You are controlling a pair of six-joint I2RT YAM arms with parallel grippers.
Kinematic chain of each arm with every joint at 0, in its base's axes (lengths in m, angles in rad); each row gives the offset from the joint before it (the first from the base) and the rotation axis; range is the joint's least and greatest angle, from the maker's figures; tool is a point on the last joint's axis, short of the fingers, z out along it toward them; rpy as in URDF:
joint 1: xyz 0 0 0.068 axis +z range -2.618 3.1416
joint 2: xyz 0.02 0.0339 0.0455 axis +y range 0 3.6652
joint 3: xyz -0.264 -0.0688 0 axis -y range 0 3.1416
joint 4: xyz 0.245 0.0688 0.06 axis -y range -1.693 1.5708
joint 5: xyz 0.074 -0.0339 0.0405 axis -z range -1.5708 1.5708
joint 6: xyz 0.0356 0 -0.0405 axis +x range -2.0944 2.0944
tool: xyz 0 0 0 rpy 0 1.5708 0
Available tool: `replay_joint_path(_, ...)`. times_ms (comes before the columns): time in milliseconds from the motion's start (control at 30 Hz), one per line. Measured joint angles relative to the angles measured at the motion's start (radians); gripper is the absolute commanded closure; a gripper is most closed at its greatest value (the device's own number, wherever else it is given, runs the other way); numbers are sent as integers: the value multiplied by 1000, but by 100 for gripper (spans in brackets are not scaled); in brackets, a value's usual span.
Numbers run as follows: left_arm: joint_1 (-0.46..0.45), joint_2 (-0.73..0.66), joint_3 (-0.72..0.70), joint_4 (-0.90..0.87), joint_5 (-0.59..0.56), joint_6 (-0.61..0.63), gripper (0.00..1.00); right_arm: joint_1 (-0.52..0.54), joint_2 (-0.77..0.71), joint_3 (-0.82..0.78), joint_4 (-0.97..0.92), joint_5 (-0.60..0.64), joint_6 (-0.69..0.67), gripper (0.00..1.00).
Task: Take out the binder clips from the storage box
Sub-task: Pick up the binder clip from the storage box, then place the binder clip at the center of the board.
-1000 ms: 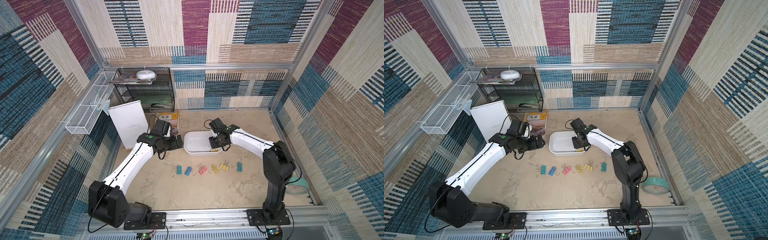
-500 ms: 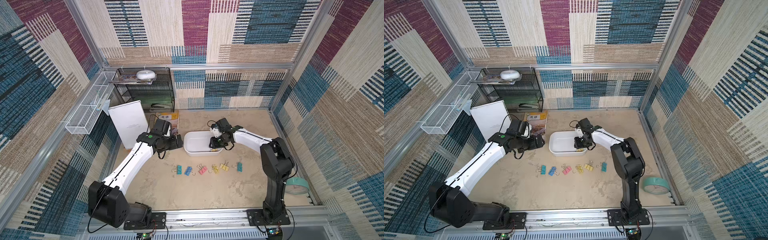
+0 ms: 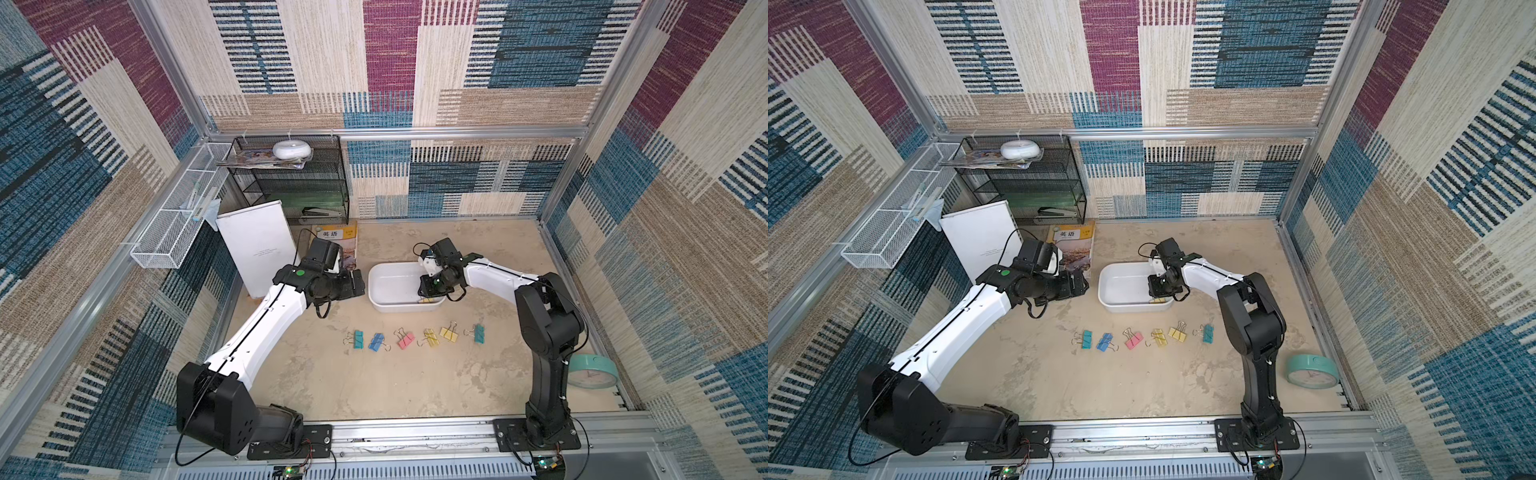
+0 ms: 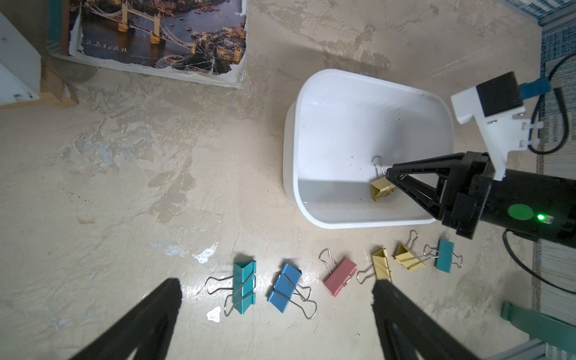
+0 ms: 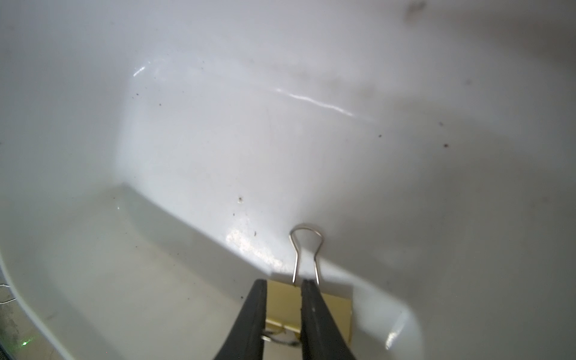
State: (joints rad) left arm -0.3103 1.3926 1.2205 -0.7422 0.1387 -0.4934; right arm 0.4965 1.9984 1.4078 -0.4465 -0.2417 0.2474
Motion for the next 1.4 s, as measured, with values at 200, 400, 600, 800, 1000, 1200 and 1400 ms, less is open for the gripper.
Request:
replay_joint_path(200,0,-4,0,-2,0,0,0,0,-15,8,0,-5,0,88)
replay_joint_path(400,0,-4,3,-11,-1,0,0,0,-32,15,-5,-6,1,98)
replay_joint_path(600,0,-2,5,-14,0,2,0,1,-62,38,-10,-5,7,100)
replay_joint_path(800,0,2,5,-12,0,2,0,0,-123,48,-28,17,25,100)
replay_joint_path(1000,0,12,5,13,4,2,0,-22,-245,-10,-32,70,70,100)
replay_joint_path(1200,0,21,5,34,6,-3,0,-92,-403,-129,-48,133,145,100)
replay_joint_path(1400,0,16,0,76,-5,-20,0,-185,-547,-275,-84,210,222,100)
